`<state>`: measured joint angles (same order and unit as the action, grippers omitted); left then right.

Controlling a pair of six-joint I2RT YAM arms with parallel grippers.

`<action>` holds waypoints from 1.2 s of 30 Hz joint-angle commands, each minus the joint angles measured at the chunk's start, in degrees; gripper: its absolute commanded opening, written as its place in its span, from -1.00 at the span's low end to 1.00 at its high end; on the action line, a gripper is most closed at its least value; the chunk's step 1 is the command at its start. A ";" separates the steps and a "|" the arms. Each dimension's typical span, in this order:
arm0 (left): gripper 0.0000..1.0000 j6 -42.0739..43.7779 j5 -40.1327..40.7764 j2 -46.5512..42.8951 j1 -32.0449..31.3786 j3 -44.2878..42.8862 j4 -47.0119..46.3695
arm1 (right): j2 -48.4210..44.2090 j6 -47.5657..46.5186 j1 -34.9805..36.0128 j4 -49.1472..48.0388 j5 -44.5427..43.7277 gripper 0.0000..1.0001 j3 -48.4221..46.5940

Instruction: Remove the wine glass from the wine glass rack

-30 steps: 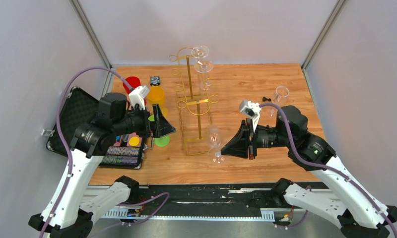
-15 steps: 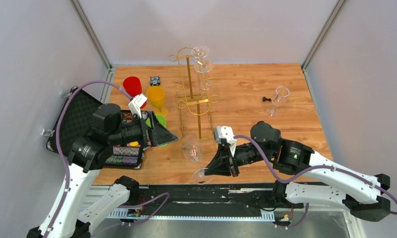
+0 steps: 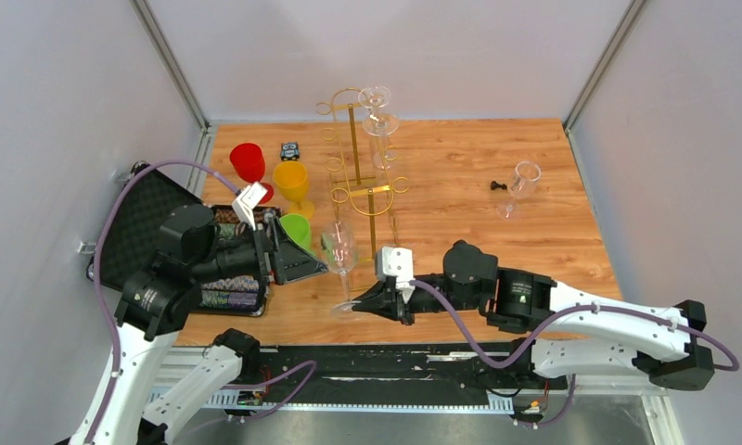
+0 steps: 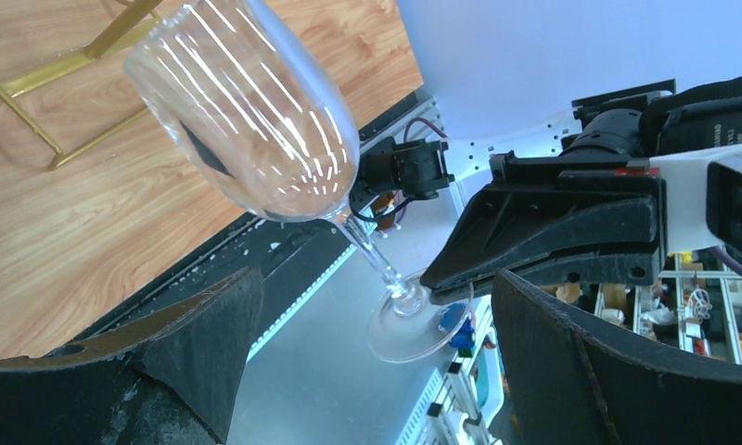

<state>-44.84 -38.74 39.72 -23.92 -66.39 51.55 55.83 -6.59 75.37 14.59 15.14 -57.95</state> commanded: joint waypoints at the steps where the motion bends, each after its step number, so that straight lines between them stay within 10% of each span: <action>1: 1.00 -2.11 -0.92 -1.70 -0.13 -0.02 -0.76 | 2.15 -7.98 4.36 -10.04 -8.54 -1.00 -0.89; 21: 0.97 -0.97 2.39 -2.80 -0.12 0.15 2.44 | 11.54 -20.25 8.80 -26.16 -18.03 -1.00 -1.47; 36: 0.16 -1.87 6.61 -4.07 -0.12 1.27 1.38 | 13.22 -23.33 10.57 -29.44 -18.34 -1.00 -1.36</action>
<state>-46.98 -32.53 36.10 -23.92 -64.86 55.02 68.69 -27.16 85.23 -9.08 -2.57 -57.95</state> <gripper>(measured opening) 0.635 0.011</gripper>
